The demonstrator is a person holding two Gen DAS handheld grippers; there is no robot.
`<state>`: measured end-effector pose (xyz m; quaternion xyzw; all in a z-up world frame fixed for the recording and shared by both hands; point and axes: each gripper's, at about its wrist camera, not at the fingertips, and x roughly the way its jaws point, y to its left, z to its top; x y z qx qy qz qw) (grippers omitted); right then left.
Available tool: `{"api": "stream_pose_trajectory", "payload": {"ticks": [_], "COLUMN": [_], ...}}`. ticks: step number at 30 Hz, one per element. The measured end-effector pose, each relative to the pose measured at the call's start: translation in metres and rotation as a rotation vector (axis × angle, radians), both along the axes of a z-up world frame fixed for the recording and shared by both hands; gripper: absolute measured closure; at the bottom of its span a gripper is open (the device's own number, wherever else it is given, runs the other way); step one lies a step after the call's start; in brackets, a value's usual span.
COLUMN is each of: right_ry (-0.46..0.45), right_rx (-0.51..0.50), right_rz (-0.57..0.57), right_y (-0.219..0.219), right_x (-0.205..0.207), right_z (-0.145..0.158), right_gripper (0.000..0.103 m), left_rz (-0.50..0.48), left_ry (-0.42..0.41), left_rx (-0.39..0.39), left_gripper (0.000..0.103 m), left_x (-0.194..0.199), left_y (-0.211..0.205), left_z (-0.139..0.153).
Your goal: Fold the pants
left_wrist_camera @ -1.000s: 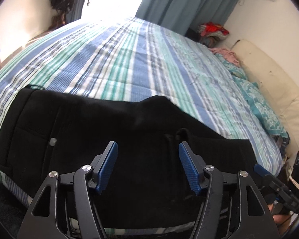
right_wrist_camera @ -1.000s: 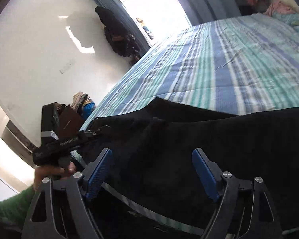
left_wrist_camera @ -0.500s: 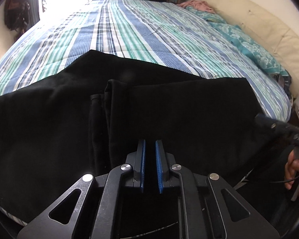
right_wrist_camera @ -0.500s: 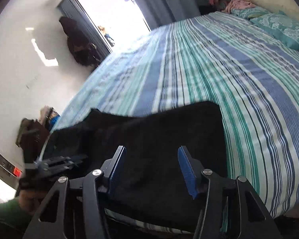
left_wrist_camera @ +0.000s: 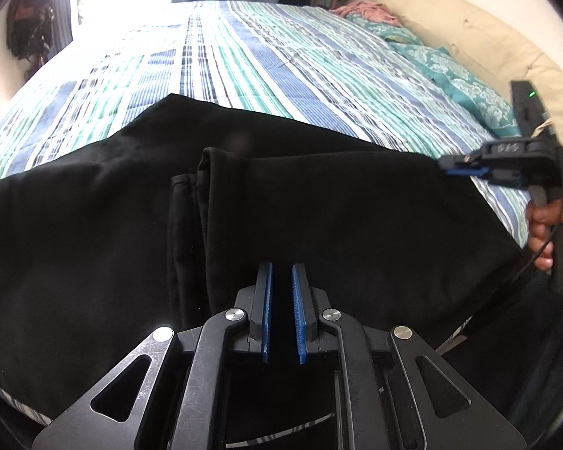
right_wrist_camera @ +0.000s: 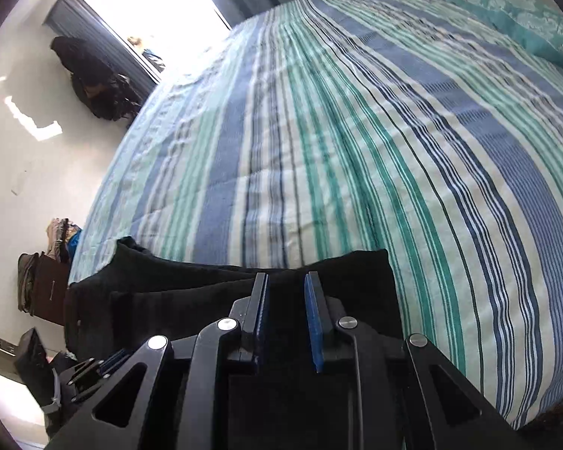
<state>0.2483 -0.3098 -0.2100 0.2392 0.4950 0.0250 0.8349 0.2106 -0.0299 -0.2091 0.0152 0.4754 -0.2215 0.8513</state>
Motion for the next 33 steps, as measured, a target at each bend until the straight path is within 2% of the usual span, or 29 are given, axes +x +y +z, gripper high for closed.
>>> {"api": "stream_pose_trajectory", "payload": {"ticks": [1,2,4,7,9,11,13,15,18,21,22,24,26,29,33], "right_ry": [0.074,0.088,0.046,-0.006,-0.025,-0.015,0.043,0.133,0.062,-0.060,-0.098,-0.155,-0.207,-0.228,-0.206], "right_rx": [0.015,0.039,0.062,0.084,0.066,0.061,0.069,0.081,0.139,0.025,-0.015,-0.066,-0.118,-0.163,-0.219], "right_rz": [0.007,0.011,0.003,-0.005,0.025,0.058,0.069,0.053,-0.025,-0.045,-0.038,-0.027,-0.018,0.011,0.060], "right_y": [-0.002,-0.004,-0.010,-0.015,-0.012,-0.005,0.002,0.004,-0.003,0.004,0.008,0.016,0.024,0.037,0.060], "right_x": [0.006,0.006,-0.002,-0.028,-0.053,-0.079,-0.102,-0.117,-0.133,-0.147,-0.150,-0.152,-0.150,-0.133,-0.106], "right_z": [-0.021,-0.033,-0.027,-0.001,0.014,0.017,0.000,-0.031,-0.030,-0.001,0.007,0.020,0.031,0.038,0.024], "right_gripper": [0.084,0.088,0.089,0.085,0.085,0.085,0.084,0.084,0.085,0.083,0.078,0.059,0.052,0.047,0.047], "left_rz": [0.001,-0.001,-0.005,-0.006,-0.005,-0.013,-0.029,-0.050,-0.078,-0.074,-0.066,-0.043,0.000,0.072,0.162], "left_ry": [0.001,0.000,0.001,0.014,0.024,0.025,0.016,0.003,-0.021,-0.012,-0.002,0.011,0.002,-0.004,0.030], "left_rx": [-0.002,-0.002,-0.005,-0.017,-0.022,-0.017,-0.002,0.018,0.067,0.059,0.044,0.004,-0.026,-0.042,-0.023], "left_gripper": [0.092,0.092,0.091,0.088,0.081,0.075,0.069,0.060,0.050,0.042,0.041,0.036,0.028,0.024,0.024], "left_x": [-0.001,-0.001,-0.003,-0.002,-0.001,-0.002,-0.005,-0.008,-0.016,-0.023,-0.024,-0.025,-0.024,-0.020,-0.011], "left_y": [0.001,0.001,0.002,0.002,0.000,-0.004,-0.009,-0.014,-0.021,-0.019,-0.018,-0.011,-0.001,0.019,0.040], "left_z": [0.000,0.000,0.001,0.001,0.002,0.003,0.003,0.003,0.006,0.014,0.018,0.027,0.037,0.040,0.029]}}
